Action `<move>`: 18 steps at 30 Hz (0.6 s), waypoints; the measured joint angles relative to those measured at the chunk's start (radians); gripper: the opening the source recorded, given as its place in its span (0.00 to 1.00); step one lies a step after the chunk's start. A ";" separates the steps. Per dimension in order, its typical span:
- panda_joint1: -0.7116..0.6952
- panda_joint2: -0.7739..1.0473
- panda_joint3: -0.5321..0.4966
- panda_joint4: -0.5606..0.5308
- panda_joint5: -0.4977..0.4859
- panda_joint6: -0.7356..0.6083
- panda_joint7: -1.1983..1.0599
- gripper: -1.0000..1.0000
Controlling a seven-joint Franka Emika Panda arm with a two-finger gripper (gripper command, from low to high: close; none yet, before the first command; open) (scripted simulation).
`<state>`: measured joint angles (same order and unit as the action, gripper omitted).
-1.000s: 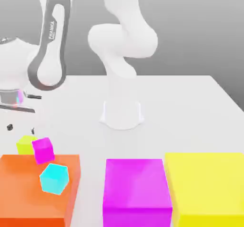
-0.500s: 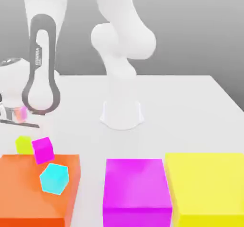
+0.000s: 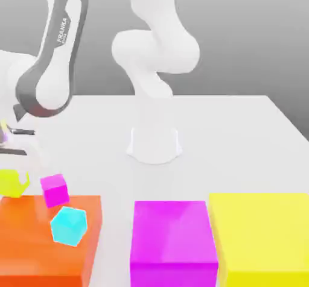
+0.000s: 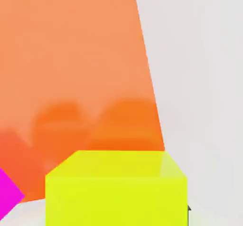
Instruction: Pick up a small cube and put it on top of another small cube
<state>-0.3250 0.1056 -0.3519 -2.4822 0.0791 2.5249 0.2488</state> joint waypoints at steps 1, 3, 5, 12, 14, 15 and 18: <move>0.023 -0.013 0.010 0.006 -0.008 -0.015 0.044 0.00; 0.068 -0.040 0.029 0.014 -0.023 -0.042 0.130 0.00; 0.106 -0.069 0.047 0.019 -0.038 -0.067 0.216 0.00; 0.210 -0.167 0.107 0.018 -0.091 -0.128 0.502 0.00; 0.215 -0.130 0.106 -0.003 -0.080 -0.066 0.511 0.00; 0.210 -0.100 0.113 -0.012 -0.069 -0.027 0.506 0.00; 0.206 -0.048 0.117 -0.025 -0.050 0.038 0.494 1.00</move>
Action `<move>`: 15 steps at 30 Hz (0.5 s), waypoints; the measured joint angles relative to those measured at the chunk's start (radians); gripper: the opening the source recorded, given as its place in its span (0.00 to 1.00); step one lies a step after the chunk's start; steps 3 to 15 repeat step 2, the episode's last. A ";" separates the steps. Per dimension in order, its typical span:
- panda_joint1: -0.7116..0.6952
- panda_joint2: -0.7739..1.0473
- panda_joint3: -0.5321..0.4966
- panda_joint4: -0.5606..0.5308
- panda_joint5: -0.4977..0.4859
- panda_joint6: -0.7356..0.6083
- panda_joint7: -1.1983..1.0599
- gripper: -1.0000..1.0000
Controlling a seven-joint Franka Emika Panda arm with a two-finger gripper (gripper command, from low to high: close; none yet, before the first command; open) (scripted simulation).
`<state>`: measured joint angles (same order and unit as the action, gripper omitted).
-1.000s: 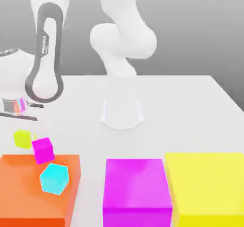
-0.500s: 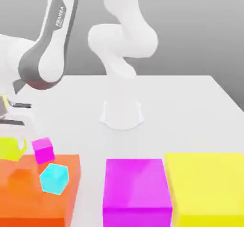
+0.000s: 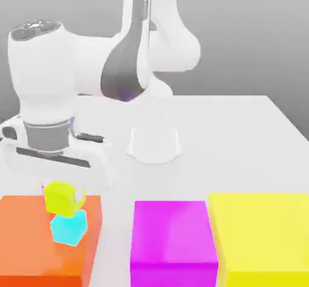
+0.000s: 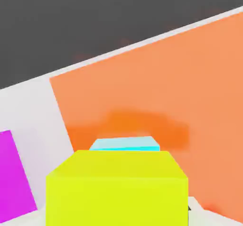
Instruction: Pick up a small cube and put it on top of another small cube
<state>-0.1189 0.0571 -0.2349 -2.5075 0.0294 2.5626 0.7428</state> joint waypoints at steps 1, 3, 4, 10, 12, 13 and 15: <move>0.000 0.000 0.000 0.000 0.000 0.000 0.000 1.00; 0.000 0.000 0.000 0.000 0.000 0.000 0.000 1.00; 0.000 0.000 0.000 0.000 0.000 0.000 0.000 1.00; 0.000 0.000 0.000 0.000 0.000 0.000 0.000 1.00; 0.000 0.000 0.000 0.000 0.000 0.000 0.000 1.00; 0.000 0.000 0.000 0.000 0.000 0.000 0.000 1.00; 0.000 0.000 0.000 0.000 0.000 0.000 0.000 1.00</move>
